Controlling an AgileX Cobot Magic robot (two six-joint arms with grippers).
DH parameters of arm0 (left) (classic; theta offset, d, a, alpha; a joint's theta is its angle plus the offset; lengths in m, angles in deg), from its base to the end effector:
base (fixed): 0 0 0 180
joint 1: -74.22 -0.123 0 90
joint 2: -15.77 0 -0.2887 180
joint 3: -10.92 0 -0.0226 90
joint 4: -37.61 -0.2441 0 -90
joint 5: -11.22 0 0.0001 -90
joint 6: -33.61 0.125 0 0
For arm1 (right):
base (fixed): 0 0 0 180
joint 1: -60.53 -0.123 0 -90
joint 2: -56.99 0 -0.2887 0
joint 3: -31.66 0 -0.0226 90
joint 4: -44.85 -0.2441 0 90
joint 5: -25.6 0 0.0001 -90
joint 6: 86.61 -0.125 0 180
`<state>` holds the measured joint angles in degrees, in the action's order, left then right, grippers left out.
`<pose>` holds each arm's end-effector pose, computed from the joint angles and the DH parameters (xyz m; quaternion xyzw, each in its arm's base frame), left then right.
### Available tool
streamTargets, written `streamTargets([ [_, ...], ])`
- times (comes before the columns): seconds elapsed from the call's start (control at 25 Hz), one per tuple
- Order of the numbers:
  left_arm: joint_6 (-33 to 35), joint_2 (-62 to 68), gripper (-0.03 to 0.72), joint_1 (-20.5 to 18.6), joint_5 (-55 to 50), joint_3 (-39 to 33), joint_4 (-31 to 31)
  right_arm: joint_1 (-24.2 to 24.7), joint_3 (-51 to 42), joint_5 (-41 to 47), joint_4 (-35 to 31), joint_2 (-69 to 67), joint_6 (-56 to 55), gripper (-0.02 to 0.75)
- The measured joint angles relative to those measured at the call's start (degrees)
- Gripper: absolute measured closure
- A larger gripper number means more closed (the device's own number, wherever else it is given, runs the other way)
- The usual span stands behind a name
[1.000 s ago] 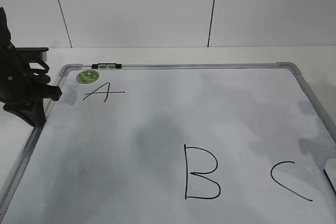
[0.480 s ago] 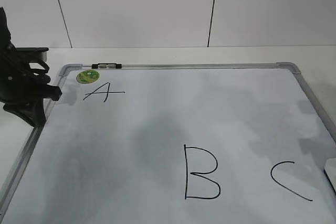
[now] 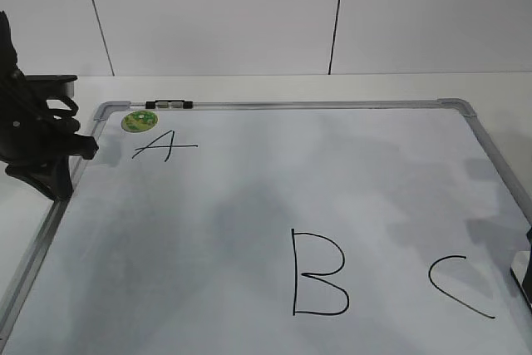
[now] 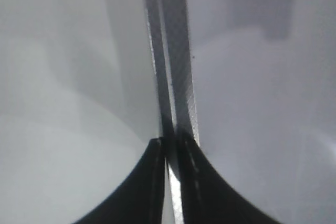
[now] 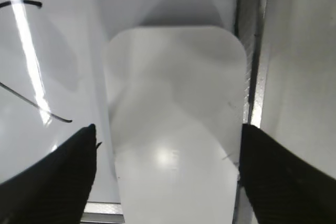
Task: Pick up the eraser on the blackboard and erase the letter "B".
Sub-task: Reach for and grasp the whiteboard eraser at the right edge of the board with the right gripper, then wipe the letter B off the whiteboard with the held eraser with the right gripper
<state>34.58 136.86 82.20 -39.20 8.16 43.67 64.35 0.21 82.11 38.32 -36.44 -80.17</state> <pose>0.3720 -0.0624 0.1291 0.0463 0.9968 -0.0453 0.0472 0.2280 -0.0033 0.1657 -0.0092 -0.9988 -0.0480 0.0078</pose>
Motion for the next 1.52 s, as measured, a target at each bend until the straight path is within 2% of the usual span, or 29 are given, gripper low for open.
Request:
streamTargets([
  [0.56, 0.0, 0.0, 0.645, 0.0, 0.2, 0.0, 0.0, 0.0, -1.9, 1.8, 0.3, 0.0, 0.1, 0.069],
  [1.24, 0.0, 0.0, 0.645, 0.0, 0.3, 0.0, 0.1, 0.0, -1.9, -1.5, 1.5, -2.9, 0.1, 0.071],
  [1.52, 0.0, 0.0, 0.645, 0.0, 0.3, 0.0, 0.1, 0.0, -1.9, -1.5, 1.5, -3.0, 0.1, 0.161],
])
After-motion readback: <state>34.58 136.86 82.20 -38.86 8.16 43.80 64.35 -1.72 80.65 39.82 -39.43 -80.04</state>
